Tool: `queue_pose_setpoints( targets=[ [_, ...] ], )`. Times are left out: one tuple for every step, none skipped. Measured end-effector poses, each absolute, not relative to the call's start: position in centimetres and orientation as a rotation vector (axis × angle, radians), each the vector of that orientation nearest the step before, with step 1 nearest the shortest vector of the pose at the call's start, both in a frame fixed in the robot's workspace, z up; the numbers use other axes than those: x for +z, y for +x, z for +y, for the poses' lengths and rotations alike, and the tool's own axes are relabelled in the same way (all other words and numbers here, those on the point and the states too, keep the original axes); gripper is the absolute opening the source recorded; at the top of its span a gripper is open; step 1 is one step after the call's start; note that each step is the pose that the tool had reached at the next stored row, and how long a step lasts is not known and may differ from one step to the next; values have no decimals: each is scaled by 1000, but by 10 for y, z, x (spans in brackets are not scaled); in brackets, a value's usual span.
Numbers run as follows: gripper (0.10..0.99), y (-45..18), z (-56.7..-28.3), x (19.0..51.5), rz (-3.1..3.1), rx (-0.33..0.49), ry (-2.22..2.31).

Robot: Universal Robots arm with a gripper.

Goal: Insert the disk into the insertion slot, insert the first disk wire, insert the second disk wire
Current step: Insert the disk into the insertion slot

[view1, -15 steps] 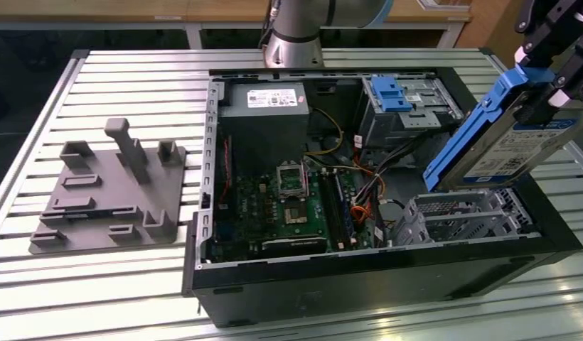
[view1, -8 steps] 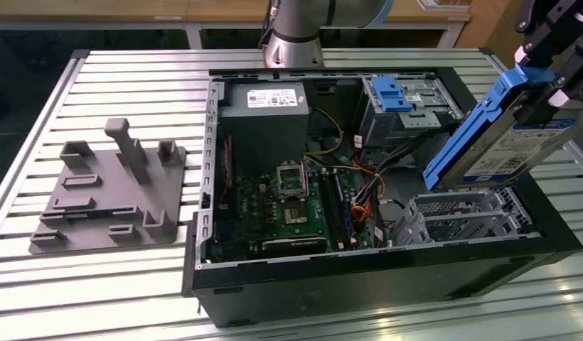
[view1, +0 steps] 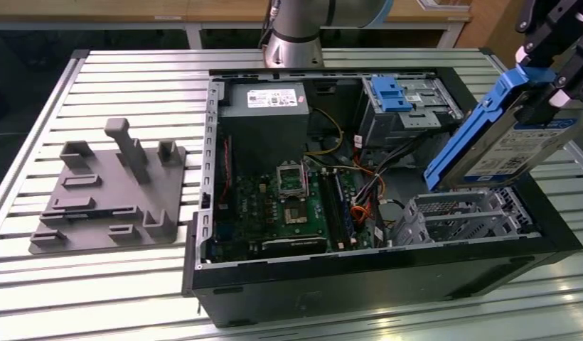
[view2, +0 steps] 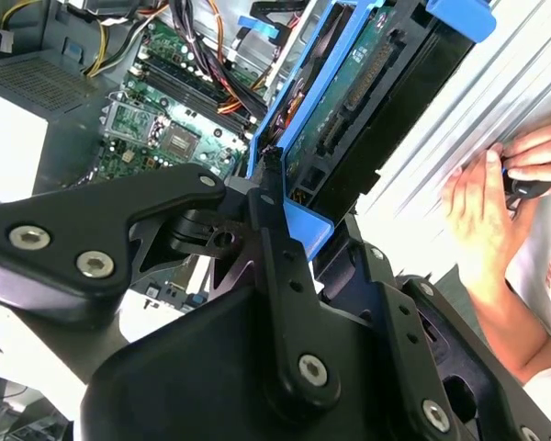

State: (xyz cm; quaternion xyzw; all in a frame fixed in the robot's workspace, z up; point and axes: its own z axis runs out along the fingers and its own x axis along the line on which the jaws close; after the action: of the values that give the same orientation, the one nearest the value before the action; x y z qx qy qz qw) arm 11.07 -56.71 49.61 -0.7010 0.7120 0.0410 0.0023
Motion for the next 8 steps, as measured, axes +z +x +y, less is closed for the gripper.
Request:
queue_pose_setpoints(
  targets=[
    [365, 111, -567, 496, 2233, 128, -2199],
    [365, 111, -567, 496, 2232, 126, -2198],
    [365, 111, -567, 496, 2231, 125, -2198],
    [365, 111, -567, 496, 2230, 123, -2198],
    [365, 111, -567, 496, 2229, 122, -2198],
    [365, 111, -567, 496, 2227, 120, -2198],
    [365, 111, -567, 496, 2225, 119, -2199],
    [365, 111, -567, 496, 2223, 118, -2200]
  ],
)
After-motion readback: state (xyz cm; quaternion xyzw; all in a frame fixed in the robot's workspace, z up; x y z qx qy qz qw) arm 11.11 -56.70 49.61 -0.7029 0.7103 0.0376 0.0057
